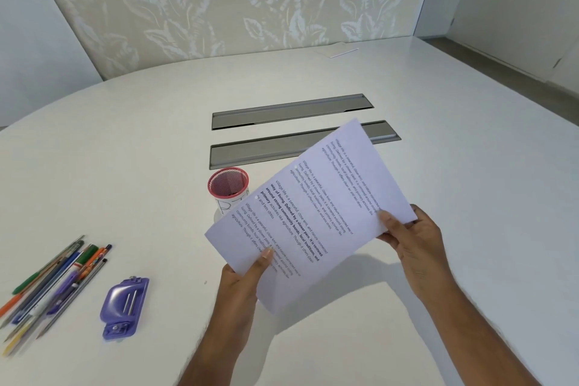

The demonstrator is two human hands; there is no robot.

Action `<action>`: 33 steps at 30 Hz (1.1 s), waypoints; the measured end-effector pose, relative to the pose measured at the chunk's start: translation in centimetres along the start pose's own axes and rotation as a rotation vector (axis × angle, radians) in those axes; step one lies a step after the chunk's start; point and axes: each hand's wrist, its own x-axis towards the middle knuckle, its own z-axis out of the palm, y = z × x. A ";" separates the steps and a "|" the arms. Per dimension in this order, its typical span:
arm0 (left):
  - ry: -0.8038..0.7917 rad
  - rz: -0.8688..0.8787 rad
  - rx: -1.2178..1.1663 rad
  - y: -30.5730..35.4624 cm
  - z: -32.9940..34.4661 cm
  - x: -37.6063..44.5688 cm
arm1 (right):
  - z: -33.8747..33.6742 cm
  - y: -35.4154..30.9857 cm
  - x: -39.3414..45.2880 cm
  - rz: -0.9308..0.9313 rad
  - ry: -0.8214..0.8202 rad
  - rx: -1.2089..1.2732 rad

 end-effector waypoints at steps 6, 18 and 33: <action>0.002 0.038 0.038 -0.4 -0.2 -0.6 | 0.2 -0.6 1.5 -0.029 0.016 -0.063; -0.050 -0.003 0.294 -2.2 0.1 -2.1 | -1.0 -1.4 6.0 -0.047 -0.038 -0.198; -0.117 -0.153 0.437 -7.1 5.2 -4.0 | -3.4 0.2 9.2 0.062 -0.089 -0.451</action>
